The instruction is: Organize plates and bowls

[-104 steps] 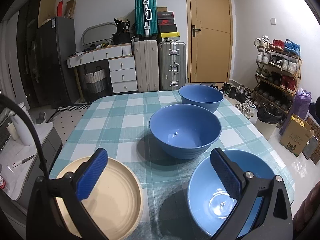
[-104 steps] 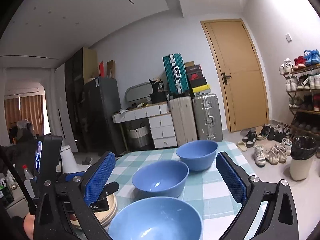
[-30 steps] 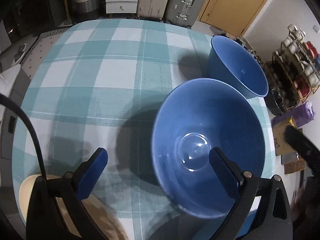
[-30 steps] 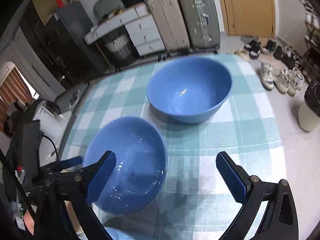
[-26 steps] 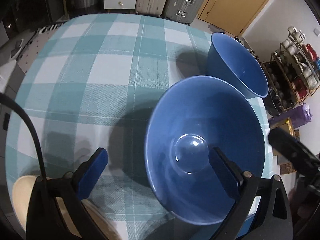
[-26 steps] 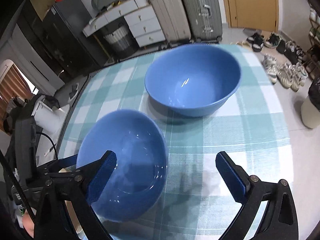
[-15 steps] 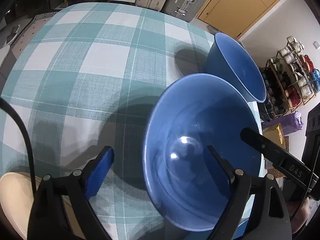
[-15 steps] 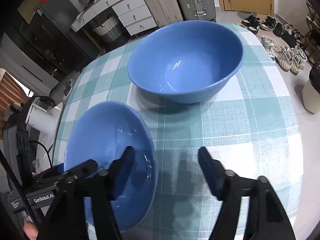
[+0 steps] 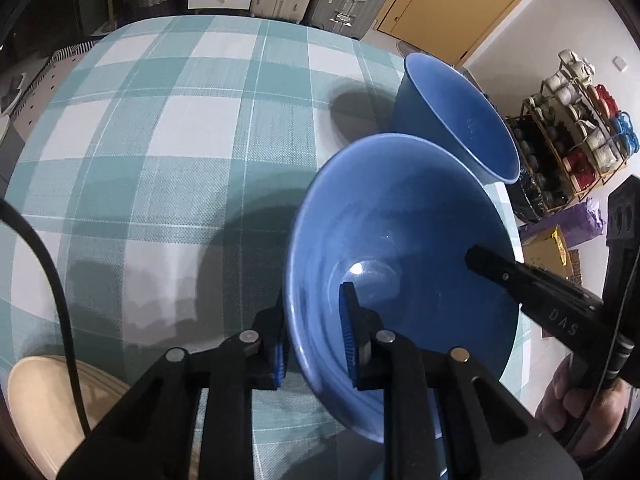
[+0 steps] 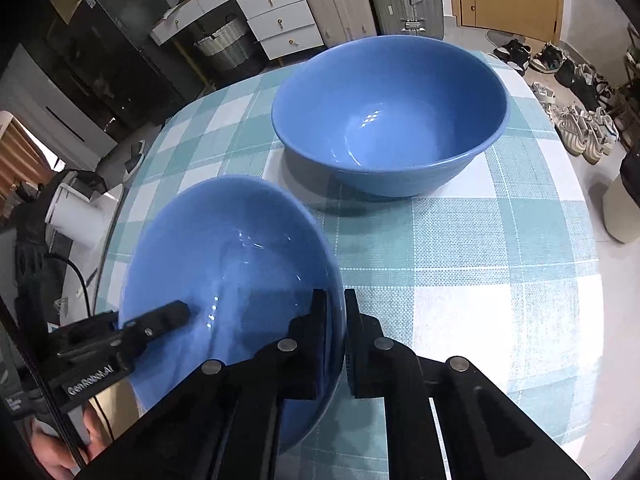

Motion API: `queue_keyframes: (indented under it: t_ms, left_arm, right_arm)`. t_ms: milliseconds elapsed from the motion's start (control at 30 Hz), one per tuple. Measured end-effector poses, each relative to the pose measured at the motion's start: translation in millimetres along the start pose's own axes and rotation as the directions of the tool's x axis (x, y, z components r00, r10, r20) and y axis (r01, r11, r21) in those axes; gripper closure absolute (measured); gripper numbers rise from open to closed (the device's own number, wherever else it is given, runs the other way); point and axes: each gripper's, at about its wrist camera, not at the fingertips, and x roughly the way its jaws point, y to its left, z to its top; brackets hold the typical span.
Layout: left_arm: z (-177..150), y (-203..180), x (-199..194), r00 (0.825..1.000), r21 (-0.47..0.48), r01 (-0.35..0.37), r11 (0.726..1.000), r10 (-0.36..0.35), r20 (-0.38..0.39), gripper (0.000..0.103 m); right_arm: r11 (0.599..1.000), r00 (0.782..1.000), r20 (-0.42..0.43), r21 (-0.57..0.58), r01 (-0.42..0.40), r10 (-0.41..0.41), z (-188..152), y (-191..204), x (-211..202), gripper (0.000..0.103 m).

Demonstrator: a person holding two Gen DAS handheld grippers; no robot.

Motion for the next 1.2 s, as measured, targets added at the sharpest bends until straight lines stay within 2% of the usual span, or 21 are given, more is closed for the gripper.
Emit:
queue_keyframes:
  t_ms: [167, 333, 667, 967, 1067, 1200]
  left_arm:
    - [0, 1, -1, 1.0, -0.001, 0.0, 1.0, 0.0, 0.009, 0.084]
    - [0, 3, 1, 0.999, -0.015, 0.036, 0.999, -0.036, -0.011, 0.084]
    - [-2, -4, -16, 0.999, 0.024, 0.039, 0.999, -0.039, 0.014, 0.084]
    - [-6, -13, -46, 0.995, 0.062, 0.058, 0.996, -0.063, 0.075, 0.084]
    - [-8, -15, -50, 0.993, 0.055, 0.095, 0.994, -0.098, 0.062, 0.084]
    - [-12, -19, -60, 0.992, 0.058, 0.106, 0.993, -0.109, 0.061, 0.084]
  right_arm:
    - [1.0, 1.0, 0.013, -0.002, 0.002, -0.002, 3, 3, -7, 0.097]
    - [1.0, 1.0, 0.021, -0.005, 0.007, -0.007, 6, 3, -14, 0.097]
    - [1.0, 0.999, 0.04, -0.015, 0.022, -0.021, 11, 13, -34, 0.097]
    - [1.0, 0.998, 0.054, -0.008, 0.028, -0.028, 6, 21, -69, 0.097]
    - [0.999, 0.997, 0.068, -0.018, 0.037, -0.036, 3, 24, -86, 0.098]
    - [0.998, 0.996, 0.074, -0.028, 0.05, -0.048, -2, 31, -105, 0.098]
